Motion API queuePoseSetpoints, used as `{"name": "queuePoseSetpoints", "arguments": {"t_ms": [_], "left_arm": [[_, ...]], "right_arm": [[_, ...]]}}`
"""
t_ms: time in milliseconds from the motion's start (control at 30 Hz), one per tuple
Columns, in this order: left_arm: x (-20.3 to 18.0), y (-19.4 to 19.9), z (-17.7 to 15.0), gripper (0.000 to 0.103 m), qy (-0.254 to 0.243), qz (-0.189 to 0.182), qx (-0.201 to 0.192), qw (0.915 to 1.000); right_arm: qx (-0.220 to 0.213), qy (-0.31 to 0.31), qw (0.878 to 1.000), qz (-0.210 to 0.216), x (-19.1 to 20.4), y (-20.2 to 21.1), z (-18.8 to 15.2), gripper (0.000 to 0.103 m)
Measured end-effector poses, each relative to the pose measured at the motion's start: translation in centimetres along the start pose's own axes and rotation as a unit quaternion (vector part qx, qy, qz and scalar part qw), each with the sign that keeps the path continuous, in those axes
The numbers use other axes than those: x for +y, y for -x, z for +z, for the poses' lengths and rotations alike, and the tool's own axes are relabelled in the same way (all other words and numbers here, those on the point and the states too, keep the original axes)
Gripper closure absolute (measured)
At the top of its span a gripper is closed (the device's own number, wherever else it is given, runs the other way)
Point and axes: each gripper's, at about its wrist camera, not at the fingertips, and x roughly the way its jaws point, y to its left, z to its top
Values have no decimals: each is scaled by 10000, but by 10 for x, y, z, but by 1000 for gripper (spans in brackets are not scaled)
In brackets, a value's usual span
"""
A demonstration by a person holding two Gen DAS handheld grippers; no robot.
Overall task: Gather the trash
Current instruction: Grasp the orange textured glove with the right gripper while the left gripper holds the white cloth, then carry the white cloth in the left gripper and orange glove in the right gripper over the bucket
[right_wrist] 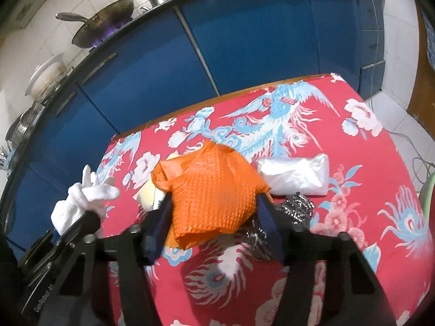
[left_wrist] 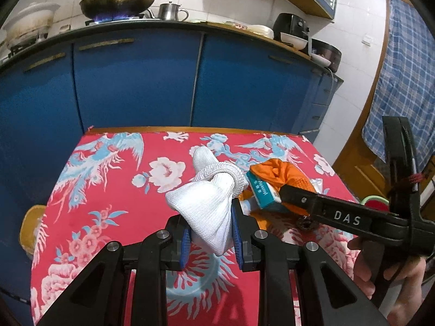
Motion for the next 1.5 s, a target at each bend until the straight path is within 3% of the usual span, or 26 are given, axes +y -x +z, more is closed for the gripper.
{"name": "queuePoseSetpoints", "arguments": {"t_ms": [133, 200, 300, 867, 1267, 1500], "left_arm": [[-2, 1, -2, 77, 39, -63, 10, 10000], [-3, 3, -3, 77, 38, -57, -1, 10000], [-3, 4, -3, 77, 48, -41, 2, 10000], [-39, 38, -4, 77, -36, -145, -182, 9997], [-88, 57, -2, 77, -338, -681, -232, 9968], [-122, 63, 2, 77, -565, -1081, -179, 9924]], "right_arm": [[90, 114, 9999, 24, 3, 0, -4, 68], [53, 147, 9999, 14, 3, 3, -6, 83], [-71, 214, 9997, 89, 5, 11, -8, 88], [-950, 381, 9935, 507, 4, 108, -23, 90], [-1492, 242, 9881, 287, -20, 180, -40, 90], [-1709, 56, 9853, -48, -44, 214, -49, 90]]}}
